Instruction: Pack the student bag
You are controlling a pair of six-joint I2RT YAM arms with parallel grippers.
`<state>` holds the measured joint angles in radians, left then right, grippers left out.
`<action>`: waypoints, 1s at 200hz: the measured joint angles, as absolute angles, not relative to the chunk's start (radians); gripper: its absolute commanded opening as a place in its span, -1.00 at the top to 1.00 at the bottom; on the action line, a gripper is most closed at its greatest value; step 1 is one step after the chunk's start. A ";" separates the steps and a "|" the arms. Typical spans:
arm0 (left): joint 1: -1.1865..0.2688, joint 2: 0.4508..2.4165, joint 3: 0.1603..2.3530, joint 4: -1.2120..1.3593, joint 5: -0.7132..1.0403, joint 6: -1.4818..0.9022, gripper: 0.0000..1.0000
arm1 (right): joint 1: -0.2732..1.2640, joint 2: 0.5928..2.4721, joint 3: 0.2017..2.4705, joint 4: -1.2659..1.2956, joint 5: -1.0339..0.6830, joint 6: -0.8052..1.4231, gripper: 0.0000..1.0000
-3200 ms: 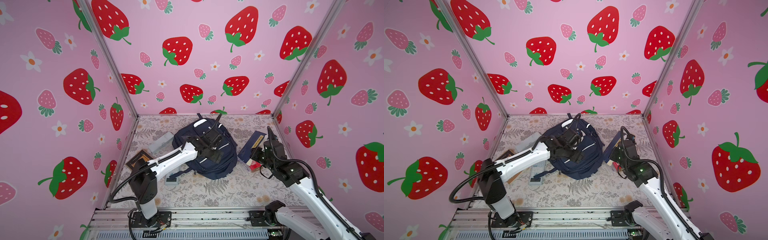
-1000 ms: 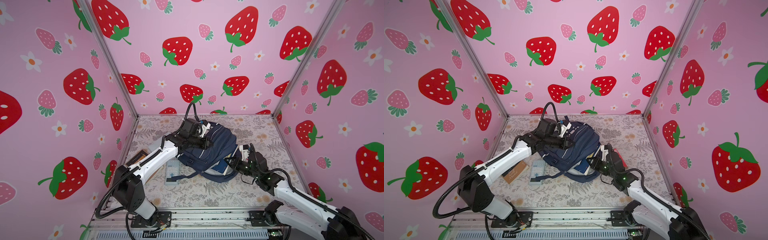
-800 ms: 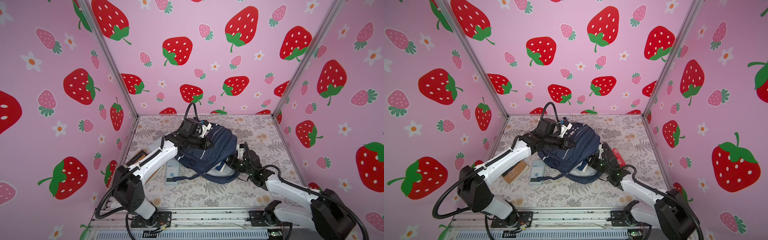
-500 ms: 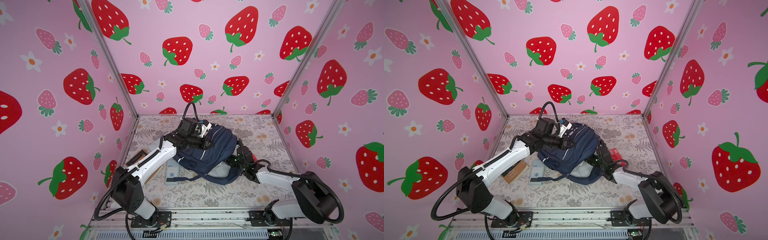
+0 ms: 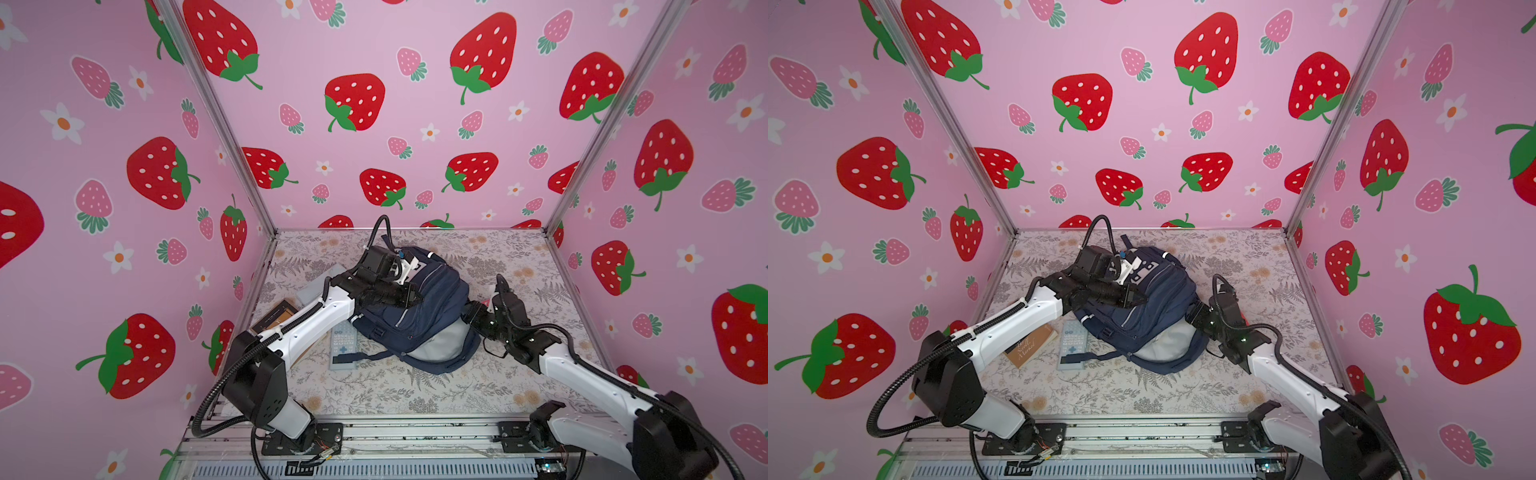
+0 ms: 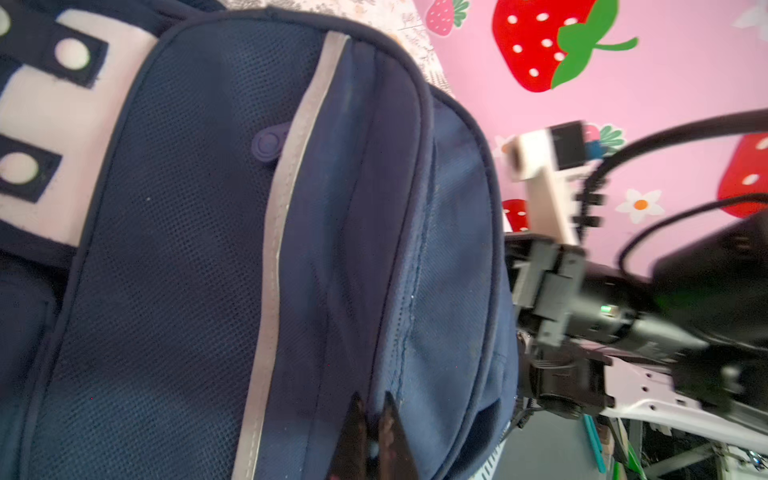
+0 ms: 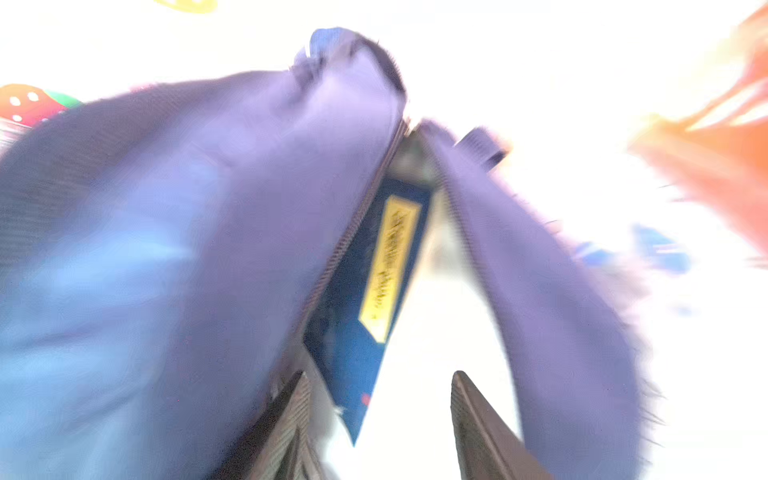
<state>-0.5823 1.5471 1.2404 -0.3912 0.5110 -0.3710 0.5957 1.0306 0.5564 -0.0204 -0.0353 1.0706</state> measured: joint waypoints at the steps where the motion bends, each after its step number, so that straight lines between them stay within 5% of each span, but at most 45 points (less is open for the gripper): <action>1: -0.582 1.547 1.240 -0.391 0.509 -0.371 1.00 | 0.595 1.026 0.556 -0.025 -0.035 1.070 -0.12; 33: -0.583 1.547 1.214 -0.395 0.471 -0.374 1.00 | 0.592 0.830 0.559 -0.200 0.019 1.020 -0.10; 51: -0.592 1.546 1.202 -0.389 0.471 -0.385 0.42 | 0.592 0.778 0.580 -0.278 0.040 0.994 -0.08; 66: -0.602 1.536 1.192 -0.384 0.465 -0.405 0.13 | 0.592 0.776 0.616 -0.316 0.044 0.968 -0.04; 99: -0.612 1.406 1.143 -0.410 0.358 -0.433 -0.14 | 0.597 0.832 0.710 -0.316 0.015 0.897 -0.05; 131: -0.583 1.208 1.127 -0.528 0.062 -0.506 -0.43 | 0.640 0.883 0.738 -0.269 -0.022 0.847 -0.04; 158: -0.401 1.069 1.044 -0.640 -0.125 -0.595 -0.55 | 0.693 0.937 0.738 -0.224 -0.056 0.823 -0.08; 200: 0.007 0.955 0.809 -0.754 -0.129 -0.672 -0.55 | 0.783 1.036 0.738 -0.131 -0.107 0.797 -0.06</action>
